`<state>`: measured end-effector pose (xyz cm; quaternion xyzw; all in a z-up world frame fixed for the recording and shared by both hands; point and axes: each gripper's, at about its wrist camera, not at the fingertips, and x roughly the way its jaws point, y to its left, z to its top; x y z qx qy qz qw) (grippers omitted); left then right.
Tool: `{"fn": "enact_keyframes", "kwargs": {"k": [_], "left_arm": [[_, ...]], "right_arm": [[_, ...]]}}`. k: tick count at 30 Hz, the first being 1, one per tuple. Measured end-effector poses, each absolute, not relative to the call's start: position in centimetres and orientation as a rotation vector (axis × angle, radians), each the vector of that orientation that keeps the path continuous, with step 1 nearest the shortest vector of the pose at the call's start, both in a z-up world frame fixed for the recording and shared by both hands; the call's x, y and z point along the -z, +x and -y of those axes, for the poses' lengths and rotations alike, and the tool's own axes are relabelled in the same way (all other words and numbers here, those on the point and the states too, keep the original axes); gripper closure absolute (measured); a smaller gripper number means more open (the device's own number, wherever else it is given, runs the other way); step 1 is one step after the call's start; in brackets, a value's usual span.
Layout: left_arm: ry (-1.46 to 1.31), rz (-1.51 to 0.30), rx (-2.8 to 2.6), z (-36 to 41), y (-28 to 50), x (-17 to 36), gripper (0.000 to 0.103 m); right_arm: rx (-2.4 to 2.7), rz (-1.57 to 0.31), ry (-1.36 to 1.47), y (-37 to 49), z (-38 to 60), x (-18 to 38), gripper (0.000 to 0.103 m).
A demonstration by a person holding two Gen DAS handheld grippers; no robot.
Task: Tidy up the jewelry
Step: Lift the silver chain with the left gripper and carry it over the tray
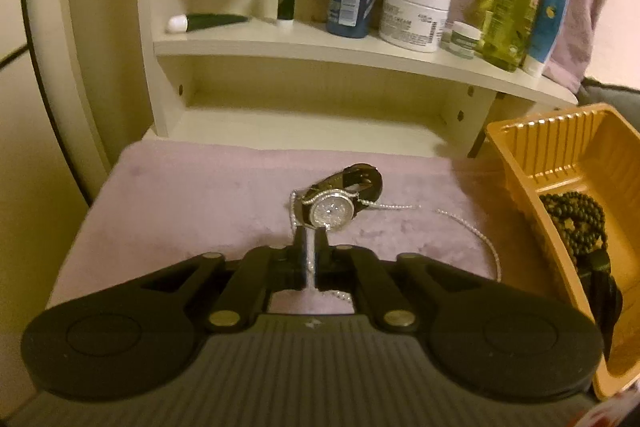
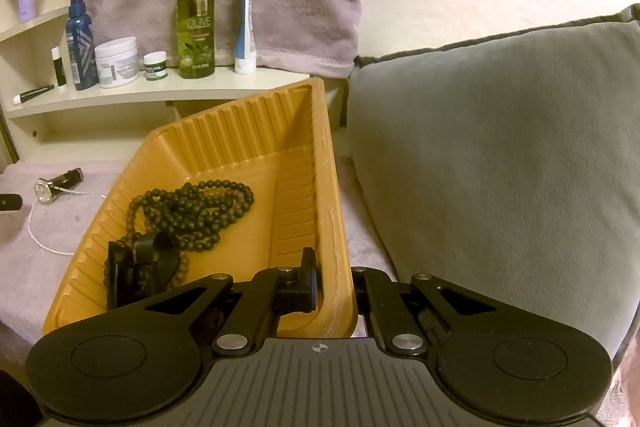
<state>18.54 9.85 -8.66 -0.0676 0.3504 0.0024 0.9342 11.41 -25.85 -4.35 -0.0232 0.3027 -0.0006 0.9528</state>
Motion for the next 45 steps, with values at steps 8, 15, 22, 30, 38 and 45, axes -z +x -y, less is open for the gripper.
{"fn": "enact_keyframes", "kwargs": {"k": [8, 15, 22, 30, 38, 45], "left_arm": [[-0.060, -0.716, -0.009, -9.0, 19.8, 9.4, 0.088], [-0.076, -0.764, -0.009, -9.3, 20.1, 10.7, 0.074], [-0.069, -0.758, -0.045, -9.3, 20.4, 10.9, 0.093], [-0.029, -0.757, -0.034, -9.9, 19.6, 10.1, 0.101], [0.017, -0.646, -0.031, -9.9, 18.0, 6.6, 0.101], [0.041, -0.543, 0.027, -9.0, 18.2, 2.1, 0.101]], "right_arm": [[0.003, -0.615, -0.047, 11.4, 25.7, 4.3, 0.098], [0.009, -0.621, -0.045, 11.6, 25.8, 4.5, 0.098], [0.010, -0.623, -0.045, 11.7, 25.9, 4.6, 0.098], [0.008, -0.620, -0.041, 11.6, 25.9, 4.5, 0.098], [0.008, -0.619, -0.041, 11.6, 25.9, 4.5, 0.098], [0.005, -0.612, -0.040, 11.4, 25.7, 4.2, 0.098]]}}
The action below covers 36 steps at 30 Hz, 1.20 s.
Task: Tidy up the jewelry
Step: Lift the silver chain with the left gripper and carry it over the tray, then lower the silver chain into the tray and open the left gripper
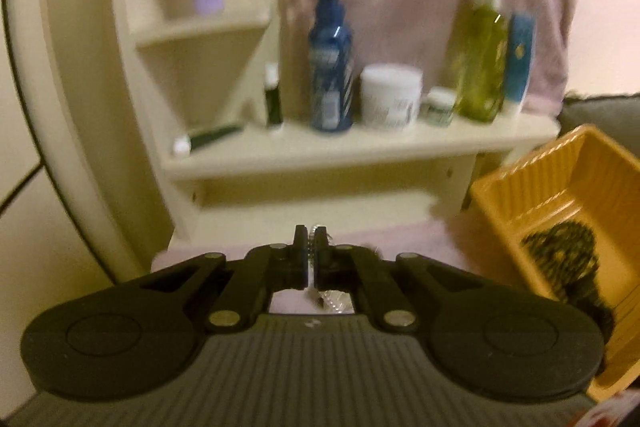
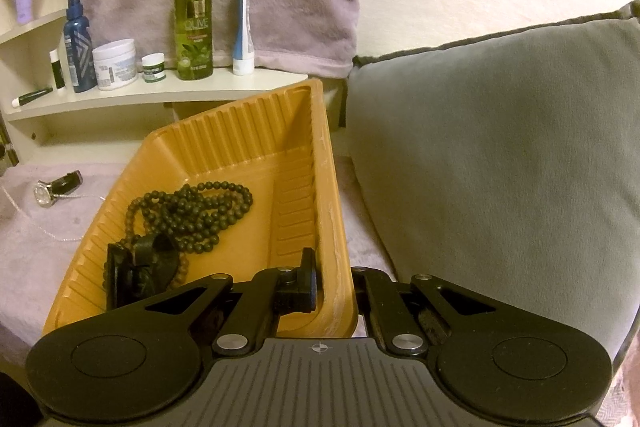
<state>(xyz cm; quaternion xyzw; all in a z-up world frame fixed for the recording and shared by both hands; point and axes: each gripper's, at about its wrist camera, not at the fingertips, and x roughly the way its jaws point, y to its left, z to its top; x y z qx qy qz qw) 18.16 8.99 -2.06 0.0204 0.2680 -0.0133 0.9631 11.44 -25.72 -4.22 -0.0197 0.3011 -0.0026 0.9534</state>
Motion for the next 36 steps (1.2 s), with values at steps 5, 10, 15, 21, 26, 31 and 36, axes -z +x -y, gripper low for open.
{"fn": "enact_keyframes", "kwargs": {"k": [5, 10, 15, 21, 26, 31, 36], "left_arm": [[0.046, -0.489, 0.078, -8.0, 18.3, -0.7, 0.101], [0.056, -0.440, 0.145, -6.5, 18.2, -3.0, 0.101], [0.066, -0.400, 0.211, -4.7, 18.2, -5.0, 0.101], [0.081, -0.355, 0.298, -2.0, 18.4, -7.4, 0.101], [0.077, -0.302, 0.369, 0.3, 18.4, -10.1, 0.101], [0.056, -0.277, 0.455, 2.6, 18.4, -11.7, 0.101], [0.046, -0.333, 0.538, 5.4, 18.9, -10.1, 0.101]], "right_arm": [[0.002, -0.606, -0.038, 11.3, 25.7, 4.1, 0.098], [-0.001, -0.601, -0.037, 11.2, 25.6, 3.9, 0.098], [-0.003, -0.599, -0.036, 11.2, 25.5, 3.8, 0.098], [-0.008, -0.594, -0.034, 11.1, 25.4, 3.6, 0.098], [-0.012, -0.587, -0.032, 11.1, 25.3, 3.5, 0.098], [-0.013, -0.586, -0.029, 11.1, 25.4, 3.5, 0.098], [-0.015, -0.586, -0.025, 11.1, 25.4, 3.5, 0.098]]}}
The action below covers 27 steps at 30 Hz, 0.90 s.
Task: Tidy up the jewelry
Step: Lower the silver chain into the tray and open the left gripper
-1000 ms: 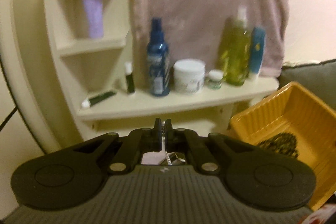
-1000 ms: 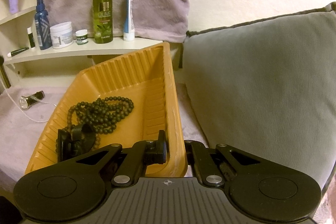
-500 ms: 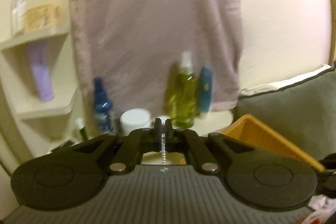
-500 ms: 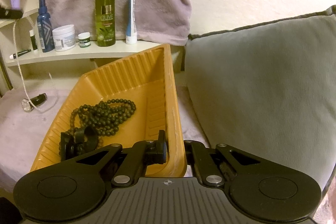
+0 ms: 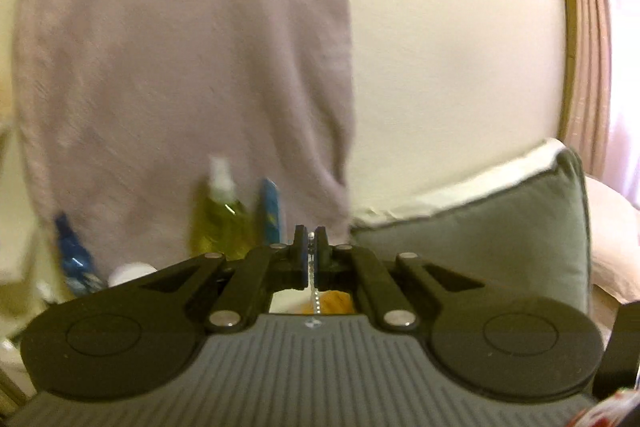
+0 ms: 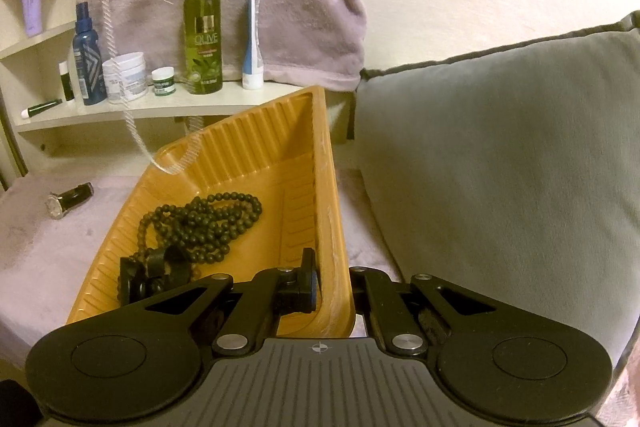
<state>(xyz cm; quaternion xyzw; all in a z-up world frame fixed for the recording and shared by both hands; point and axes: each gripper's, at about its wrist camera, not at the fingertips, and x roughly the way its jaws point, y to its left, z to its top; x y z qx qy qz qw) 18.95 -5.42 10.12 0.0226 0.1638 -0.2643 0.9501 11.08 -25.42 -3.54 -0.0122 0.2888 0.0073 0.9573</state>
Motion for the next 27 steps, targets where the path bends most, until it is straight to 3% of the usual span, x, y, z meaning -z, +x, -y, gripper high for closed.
{"fn": "enact_keyframes", "kwargs": {"k": [13, 16, 18, 27], "left_arm": [[0.075, -0.604, 0.643, 9.4, 20.3, -1.1, 0.101], [0.048, -0.634, 0.664, 9.4, 20.6, -0.5, 0.099], [0.030, -0.637, 0.662, 8.9, 20.8, -0.6, 0.092], [-0.040, -0.598, 0.537, 3.9, 22.0, -2.4, 0.087]], "right_arm": [[-0.016, -0.590, -0.018, 11.2, 25.6, 3.5, 0.098], [-0.017, -0.590, -0.019, 11.2, 25.6, 3.5, 0.098], [-0.018, -0.589, -0.019, 11.2, 25.6, 3.5, 0.098], [-0.017, -0.588, -0.021, 11.2, 25.6, 3.6, 0.098]]}}
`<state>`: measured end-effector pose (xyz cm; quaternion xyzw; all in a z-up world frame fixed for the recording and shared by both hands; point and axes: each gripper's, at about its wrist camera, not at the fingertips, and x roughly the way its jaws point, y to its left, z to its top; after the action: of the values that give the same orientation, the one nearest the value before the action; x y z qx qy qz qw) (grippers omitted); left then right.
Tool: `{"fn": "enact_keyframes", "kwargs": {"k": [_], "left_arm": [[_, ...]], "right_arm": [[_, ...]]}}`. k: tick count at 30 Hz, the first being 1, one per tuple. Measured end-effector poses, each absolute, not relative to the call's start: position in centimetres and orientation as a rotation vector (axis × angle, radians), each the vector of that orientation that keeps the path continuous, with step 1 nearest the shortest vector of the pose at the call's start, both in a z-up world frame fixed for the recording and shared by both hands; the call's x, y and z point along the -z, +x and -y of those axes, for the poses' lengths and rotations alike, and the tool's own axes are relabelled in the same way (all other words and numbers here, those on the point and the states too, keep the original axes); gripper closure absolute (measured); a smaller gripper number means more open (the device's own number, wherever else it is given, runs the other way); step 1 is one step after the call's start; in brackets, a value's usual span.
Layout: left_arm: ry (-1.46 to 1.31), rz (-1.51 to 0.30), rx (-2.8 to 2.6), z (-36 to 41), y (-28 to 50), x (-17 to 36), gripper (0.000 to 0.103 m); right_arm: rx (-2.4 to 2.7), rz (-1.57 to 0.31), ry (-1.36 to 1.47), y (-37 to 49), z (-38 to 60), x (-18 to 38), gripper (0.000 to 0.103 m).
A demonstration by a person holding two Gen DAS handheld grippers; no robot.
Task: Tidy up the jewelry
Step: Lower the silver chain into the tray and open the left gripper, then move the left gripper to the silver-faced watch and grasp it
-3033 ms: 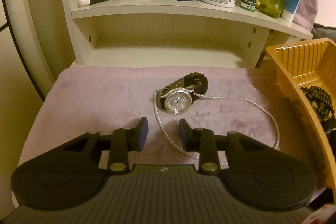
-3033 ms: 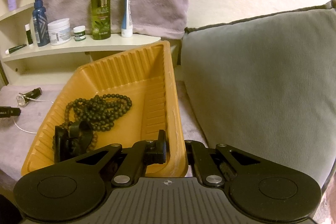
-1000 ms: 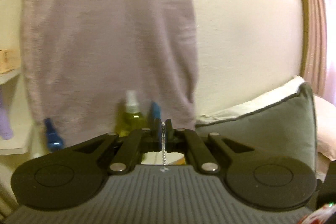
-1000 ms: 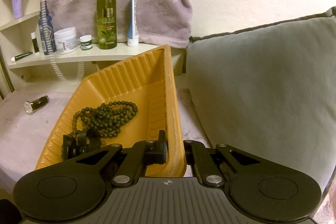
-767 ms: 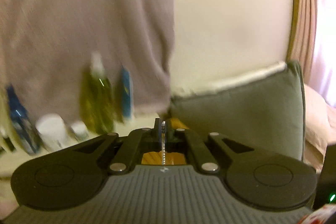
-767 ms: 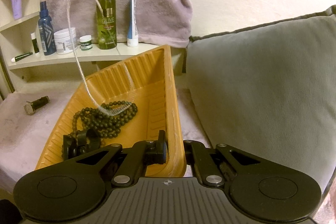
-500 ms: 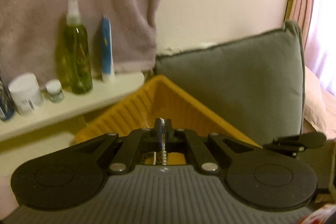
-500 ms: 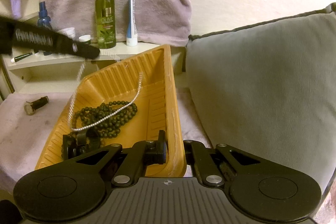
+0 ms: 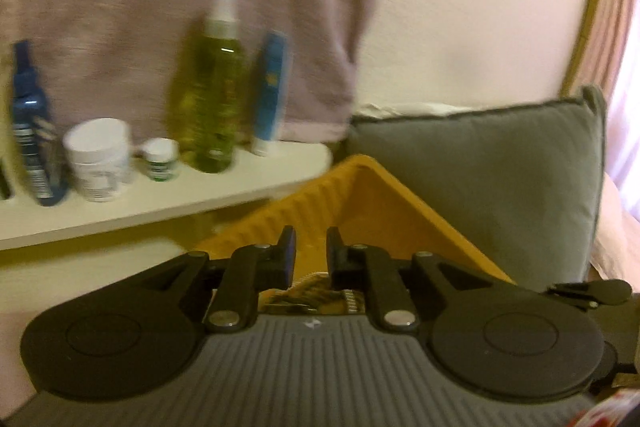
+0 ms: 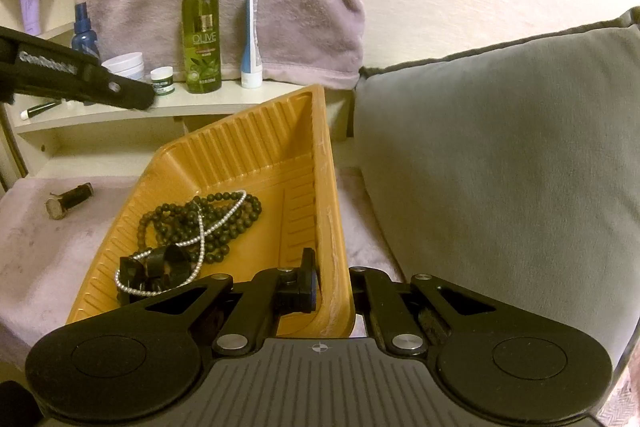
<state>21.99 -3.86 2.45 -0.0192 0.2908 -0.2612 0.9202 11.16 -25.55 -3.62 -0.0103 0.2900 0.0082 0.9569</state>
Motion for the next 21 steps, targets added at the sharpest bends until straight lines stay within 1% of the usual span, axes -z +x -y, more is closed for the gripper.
{"fn": "enact_keyframes", "kwargs": {"k": [1, 7, 9, 11, 14, 18, 21], "left_arm": [[-0.044, -0.594, 0.518, 3.3, 22.0, -2.5, 0.084], [-0.041, -0.587, 0.360, -1.1, 21.5, -1.7, 0.081], [-0.040, -0.589, 0.300, -2.6, 21.3, -1.1, 0.076], [-0.033, -0.588, 0.232, -4.0, 20.9, -0.3, 0.070], [-0.014, -0.604, 0.144, -6.0, 20.3, 1.2, 0.064], [0.001, -0.641, 0.058, -8.3, 19.5, 3.3, 0.061], [0.023, -0.658, 0.019, -9.2, 19.0, 4.9, 0.055]], "right_arm": [[-0.016, -0.588, -0.021, 11.2, 25.6, 3.6, 0.098], [-0.016, -0.589, -0.022, 11.2, 25.6, 3.6, 0.098], [-0.015, -0.589, -0.023, 11.2, 25.6, 3.6, 0.098], [-0.016, -0.589, -0.023, 11.2, 25.6, 3.6, 0.098], [-0.015, -0.591, -0.026, 11.3, 25.6, 3.7, 0.098], [-0.013, -0.593, -0.027, 11.3, 25.7, 3.8, 0.098], [-0.010, -0.595, -0.029, 11.3, 25.8, 3.9, 0.098]]}}
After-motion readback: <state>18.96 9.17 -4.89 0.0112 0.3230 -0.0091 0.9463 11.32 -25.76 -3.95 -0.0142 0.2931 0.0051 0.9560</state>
